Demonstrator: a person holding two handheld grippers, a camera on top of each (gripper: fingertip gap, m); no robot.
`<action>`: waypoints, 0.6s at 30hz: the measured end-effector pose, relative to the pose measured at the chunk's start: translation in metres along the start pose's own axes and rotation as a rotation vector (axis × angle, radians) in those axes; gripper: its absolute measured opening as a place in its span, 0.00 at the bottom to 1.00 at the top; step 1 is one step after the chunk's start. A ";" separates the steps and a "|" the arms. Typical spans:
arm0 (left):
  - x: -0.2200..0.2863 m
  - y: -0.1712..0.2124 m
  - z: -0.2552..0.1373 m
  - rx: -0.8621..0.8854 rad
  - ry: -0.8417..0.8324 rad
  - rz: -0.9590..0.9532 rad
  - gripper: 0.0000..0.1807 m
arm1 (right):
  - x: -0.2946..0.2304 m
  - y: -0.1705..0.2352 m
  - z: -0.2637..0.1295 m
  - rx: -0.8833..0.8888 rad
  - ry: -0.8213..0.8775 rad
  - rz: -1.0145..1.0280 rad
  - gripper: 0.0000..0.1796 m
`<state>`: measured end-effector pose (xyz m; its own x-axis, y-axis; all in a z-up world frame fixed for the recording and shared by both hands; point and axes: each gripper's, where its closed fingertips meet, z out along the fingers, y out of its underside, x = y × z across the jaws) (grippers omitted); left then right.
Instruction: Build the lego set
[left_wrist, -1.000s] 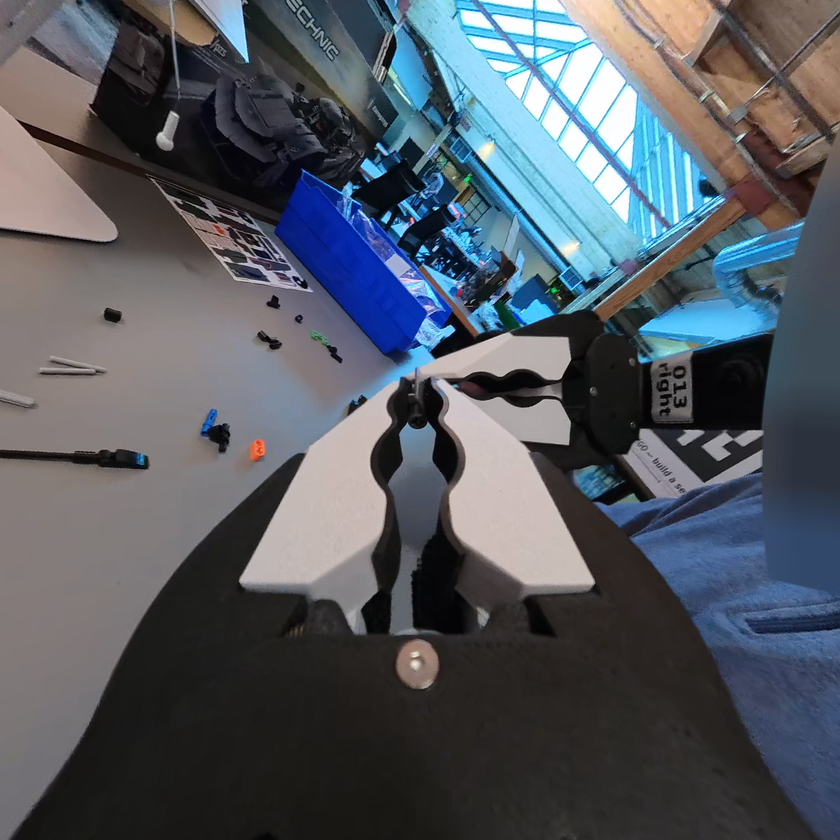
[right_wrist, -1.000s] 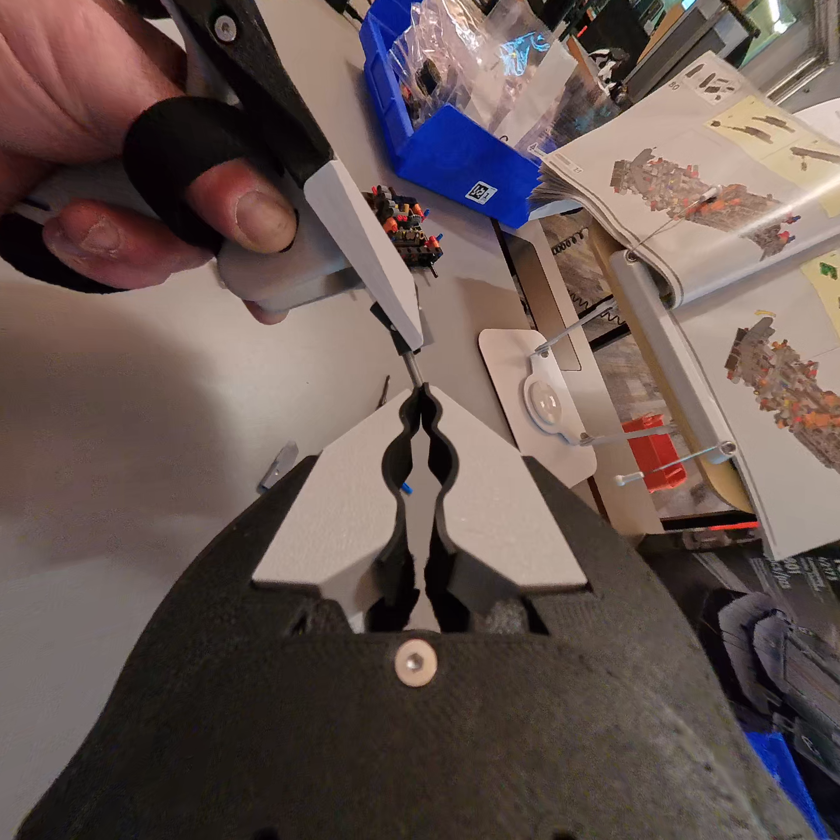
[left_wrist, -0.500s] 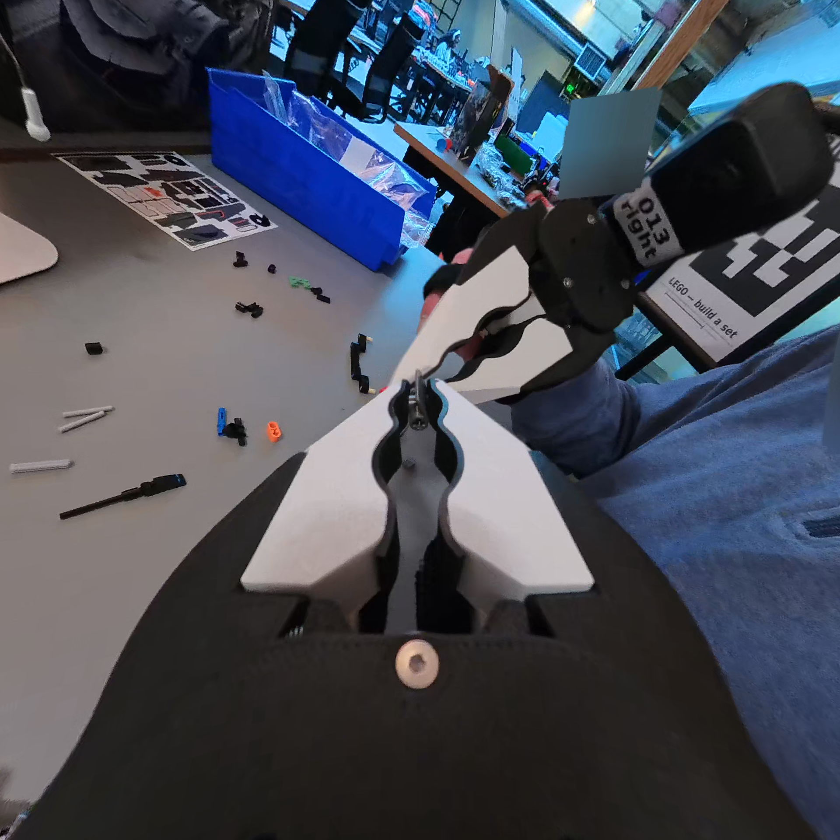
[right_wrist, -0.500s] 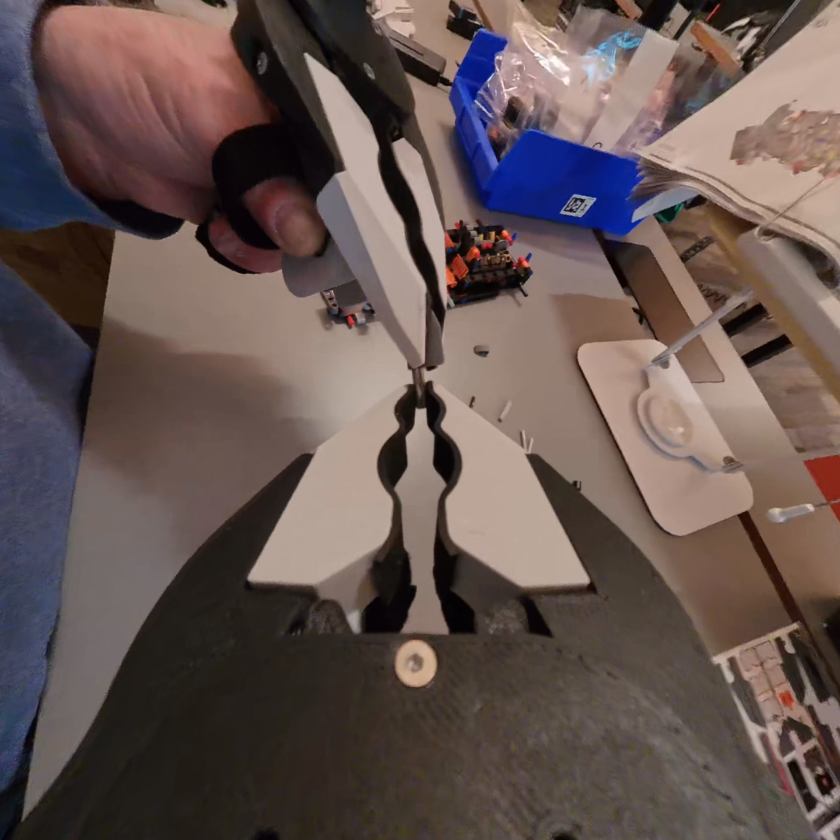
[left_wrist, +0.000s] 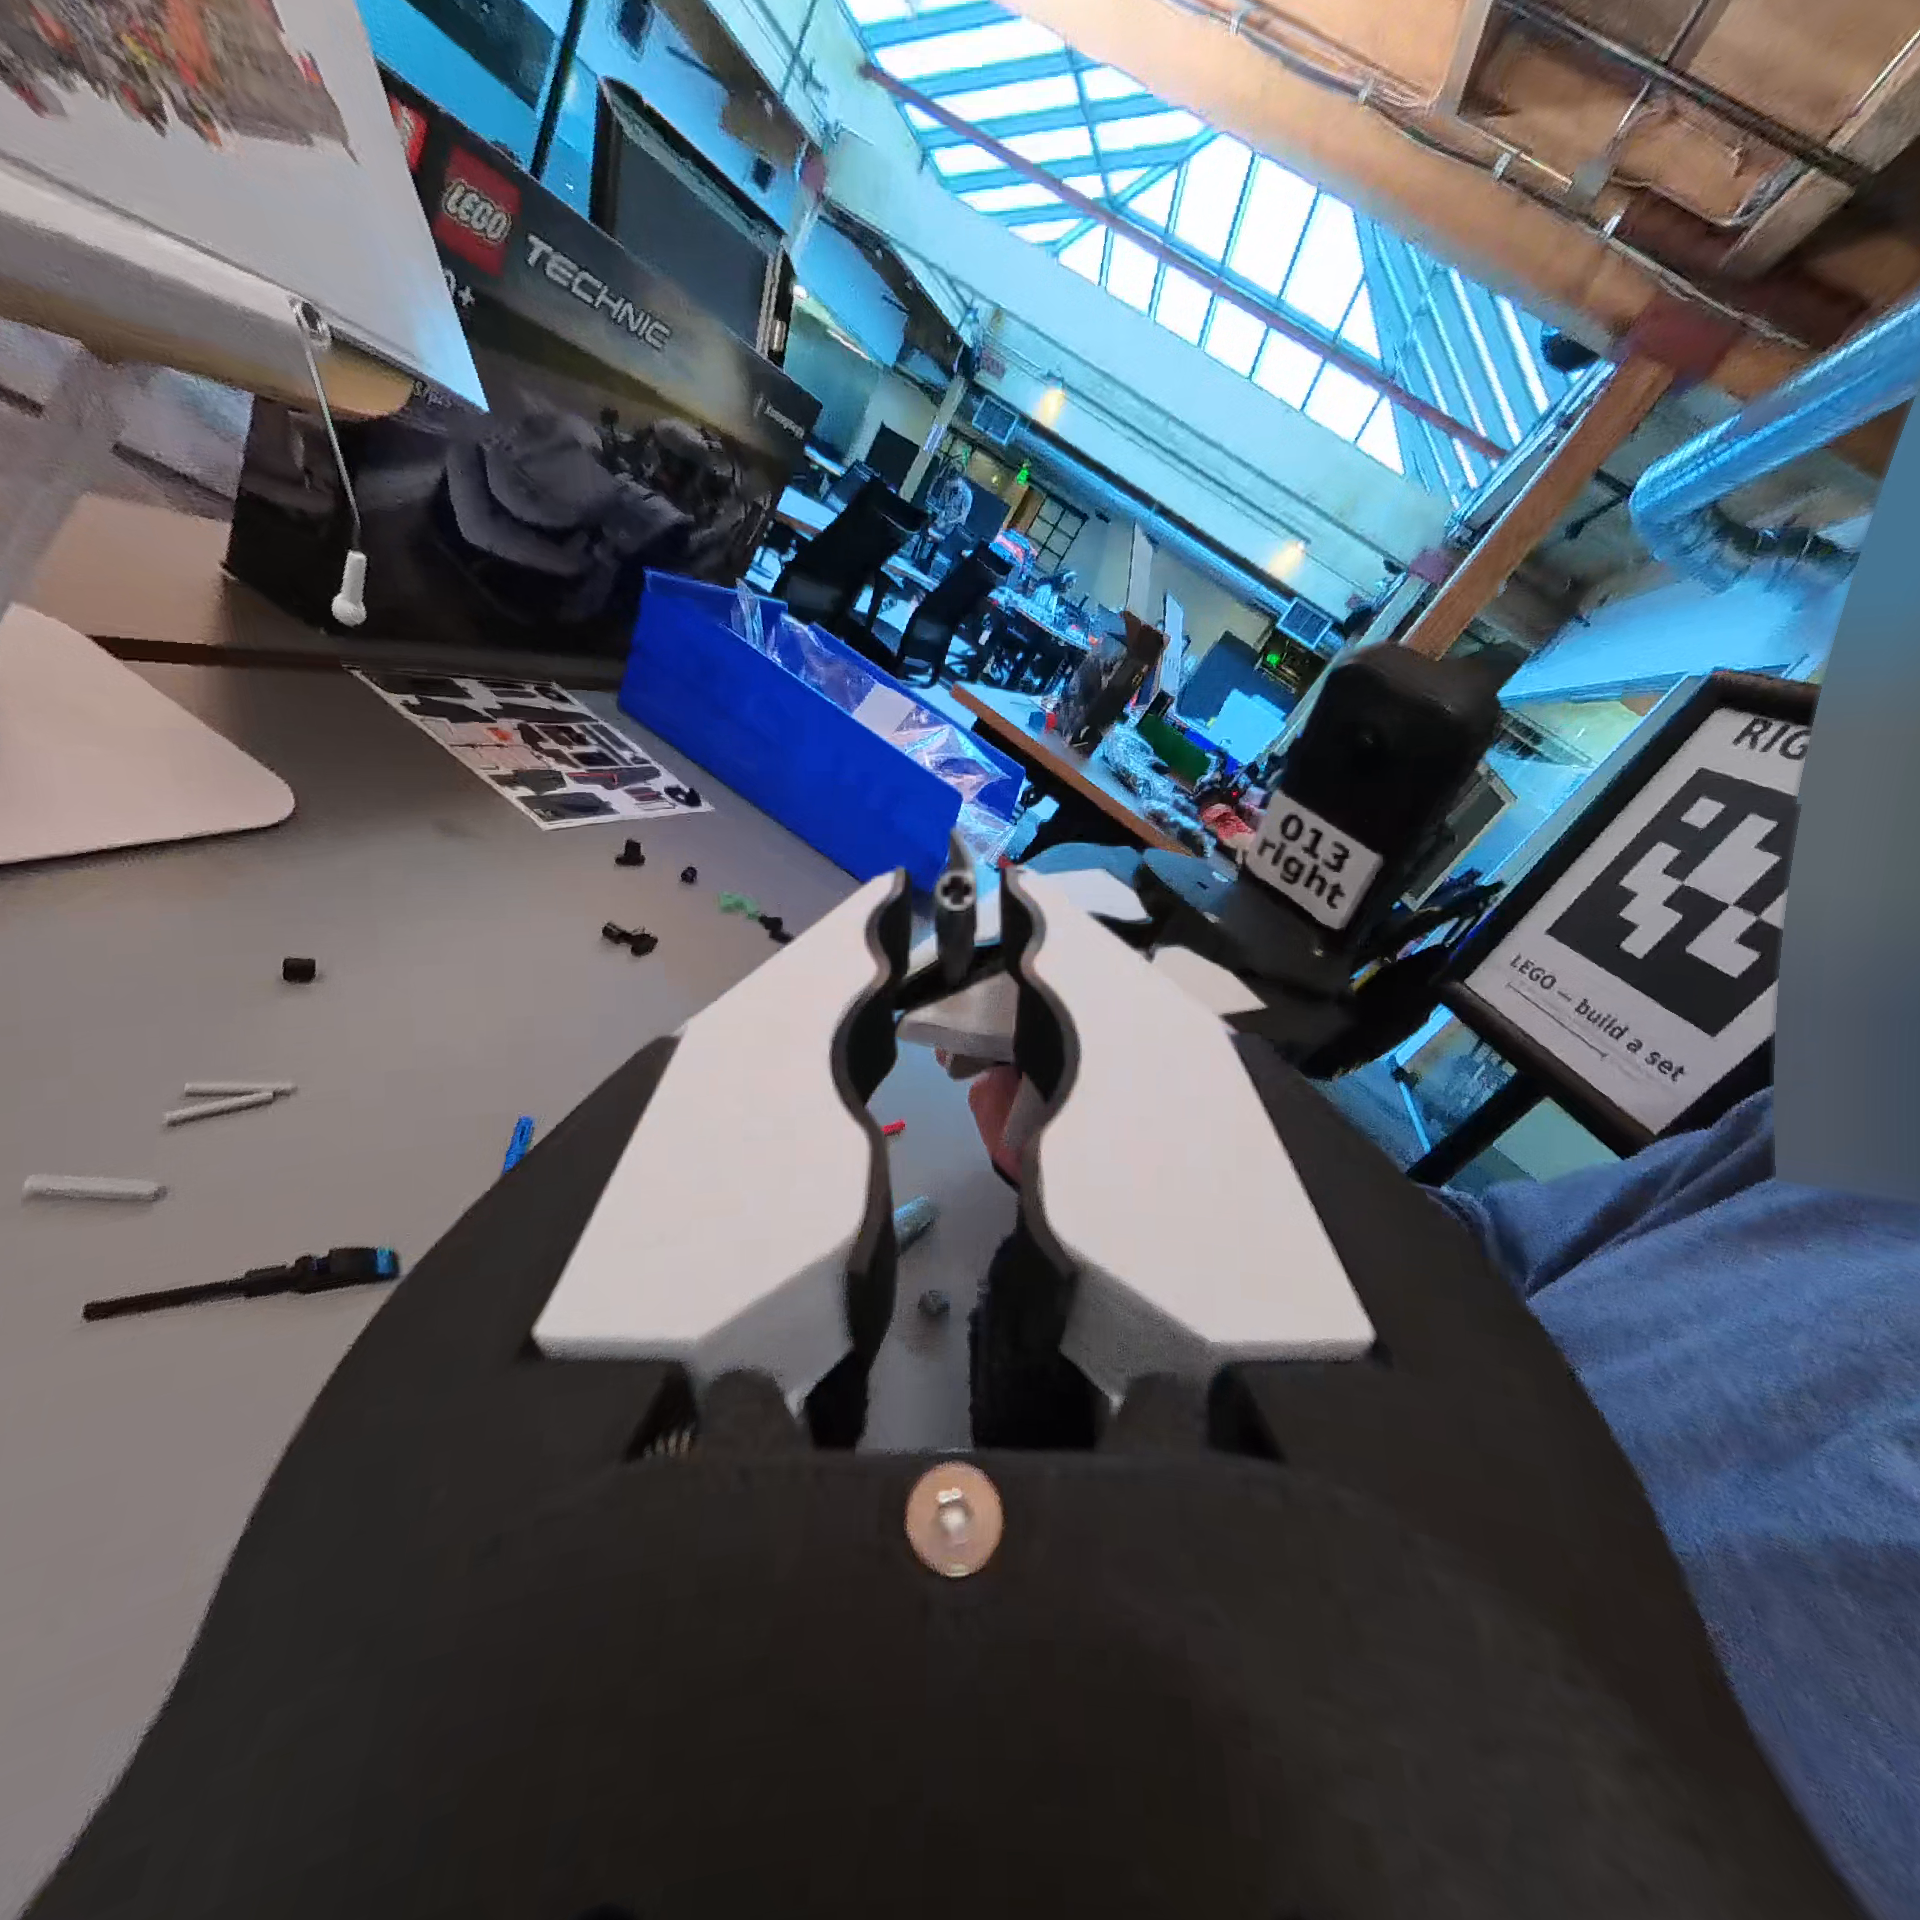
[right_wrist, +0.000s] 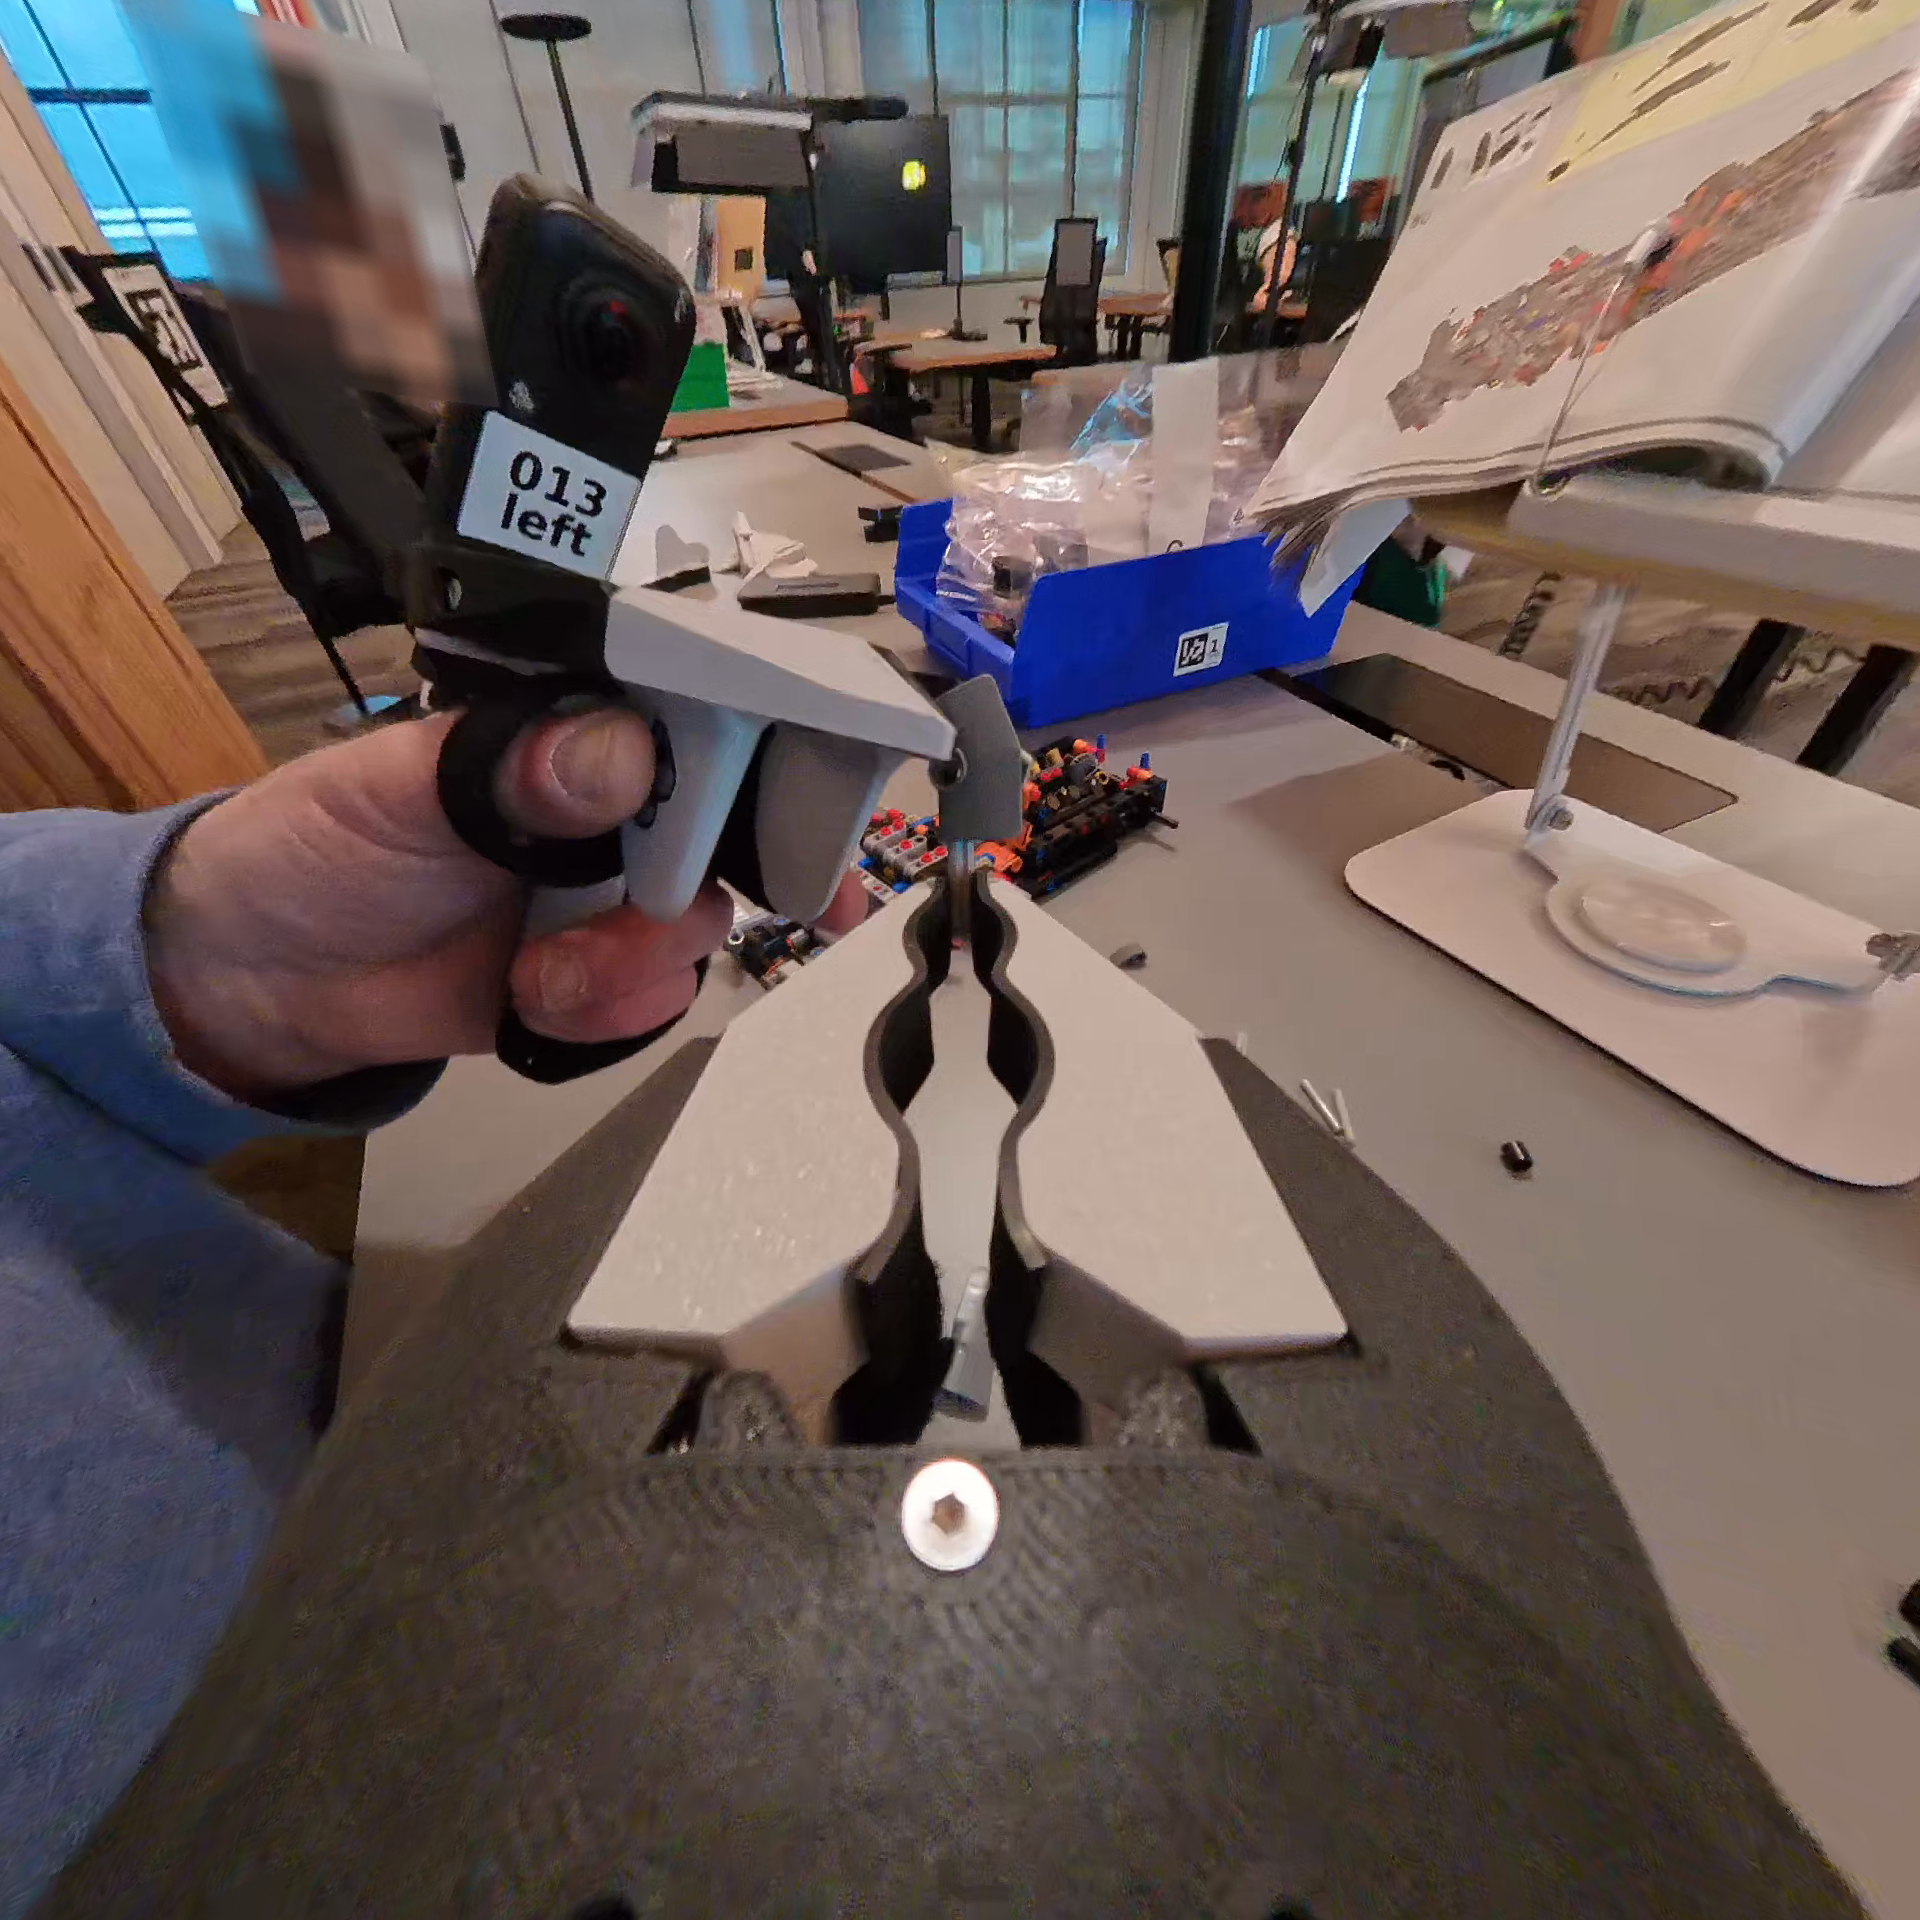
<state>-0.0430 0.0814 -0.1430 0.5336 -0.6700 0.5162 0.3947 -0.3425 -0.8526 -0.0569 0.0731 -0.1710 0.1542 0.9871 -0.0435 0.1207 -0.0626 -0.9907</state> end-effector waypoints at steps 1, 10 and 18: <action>-0.001 0.003 0.001 -0.010 -0.006 0.003 0.05 | -0.001 -0.001 0.000 0.015 0.009 0.002 0.00; -0.005 0.003 -0.008 -0.017 -0.076 0.090 0.03 | -0.010 0.010 0.012 0.008 -0.054 0.114 0.10; -0.055 0.043 -0.046 -0.379 -0.332 0.391 0.03 | 0.057 0.070 0.038 -0.414 0.006 0.077 0.05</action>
<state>-0.0898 0.0733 -0.2121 0.8119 -0.5739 0.1070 -0.1355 -0.3636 -0.9216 -0.0765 0.1304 -0.2475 0.1840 0.9764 -0.1134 0.4927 -0.1914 -0.8489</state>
